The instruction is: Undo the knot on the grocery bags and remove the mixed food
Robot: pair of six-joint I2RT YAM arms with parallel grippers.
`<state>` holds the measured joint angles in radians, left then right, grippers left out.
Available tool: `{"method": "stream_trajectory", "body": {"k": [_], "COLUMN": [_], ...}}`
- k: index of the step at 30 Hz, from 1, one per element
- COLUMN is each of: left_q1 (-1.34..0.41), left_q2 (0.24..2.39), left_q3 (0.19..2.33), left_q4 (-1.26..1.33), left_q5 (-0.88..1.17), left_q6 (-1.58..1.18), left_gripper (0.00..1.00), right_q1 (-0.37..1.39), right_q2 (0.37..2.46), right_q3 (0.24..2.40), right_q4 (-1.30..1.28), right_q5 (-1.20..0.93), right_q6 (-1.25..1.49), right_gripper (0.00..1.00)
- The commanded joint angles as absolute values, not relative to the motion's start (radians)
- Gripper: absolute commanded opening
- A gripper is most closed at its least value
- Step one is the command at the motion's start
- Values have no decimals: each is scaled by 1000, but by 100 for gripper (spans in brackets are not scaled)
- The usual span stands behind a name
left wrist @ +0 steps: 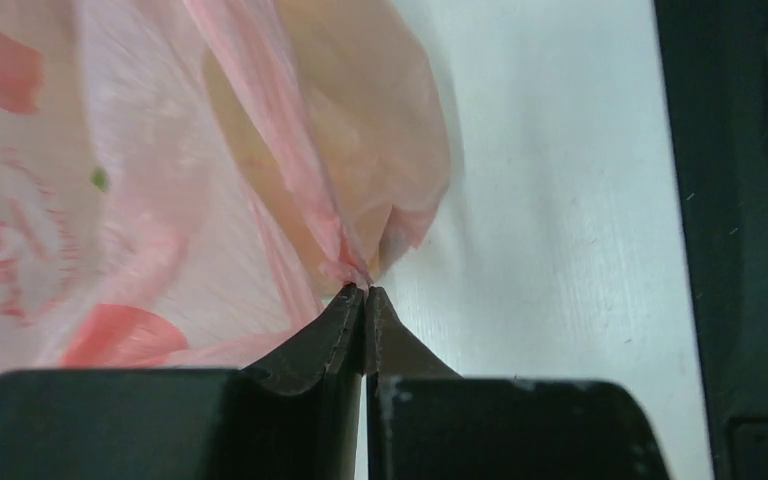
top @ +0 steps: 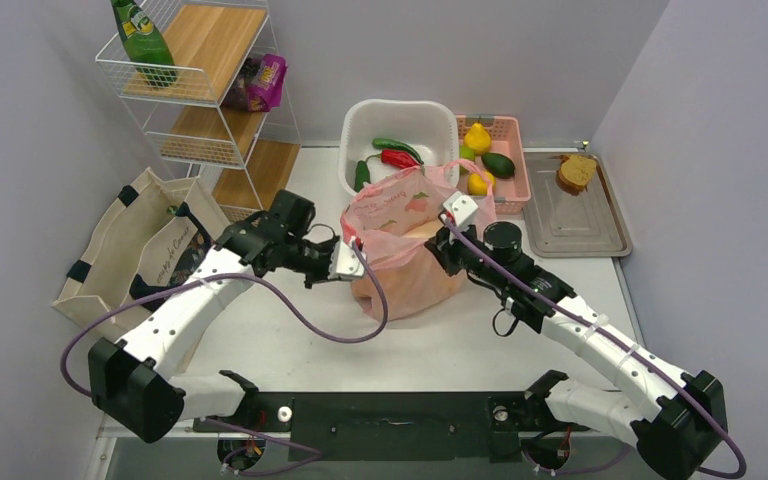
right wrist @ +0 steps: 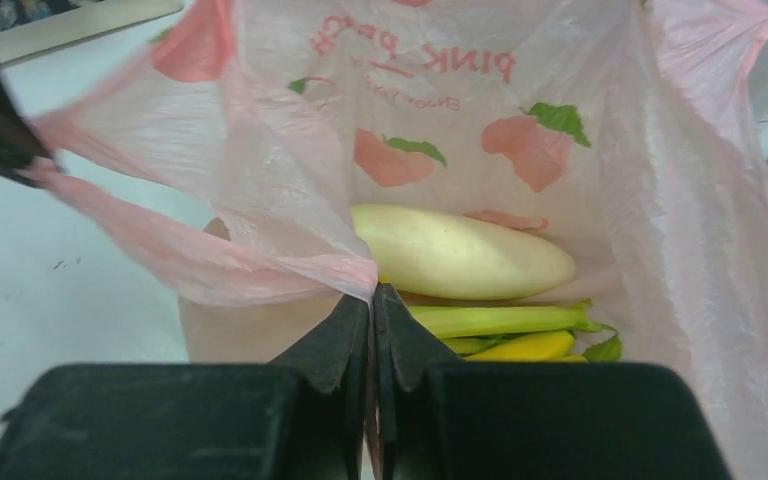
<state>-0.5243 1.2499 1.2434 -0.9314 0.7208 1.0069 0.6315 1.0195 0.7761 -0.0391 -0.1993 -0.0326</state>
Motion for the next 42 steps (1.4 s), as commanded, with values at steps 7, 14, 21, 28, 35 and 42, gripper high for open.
{"method": "stream_trajectory", "body": {"k": [7,14,21,28,35,42], "left_q1": [-552,-552,-519,-567,-611,-695], "left_q2": [1225,1086,1133,1343,1600,1660], "left_q3": [1045,1219,1440,1576,1693,1545], "left_q4": [-892,-919,-813,-718,-998,-1031], "left_q5": [433,558,613,604,655,552], "left_q6": [1185,976,664,621,872,1020], "left_gripper": [0,51,53,58,68,73], "right_q1": [677,676,542,486,476,471], "right_q2": [904,886,1040,1266,1341,1396], "right_q3": [824,1038,1257,1383,1403,1361], "right_q4": [-227,-450,-438,-451,-527,-571], "right_q5": [-297,-255,-174,-68,-116,-109], "right_q6": [-220,-259,-122,-122,-142,-153], "right_gripper": [16,55,57,60,70,72]}}
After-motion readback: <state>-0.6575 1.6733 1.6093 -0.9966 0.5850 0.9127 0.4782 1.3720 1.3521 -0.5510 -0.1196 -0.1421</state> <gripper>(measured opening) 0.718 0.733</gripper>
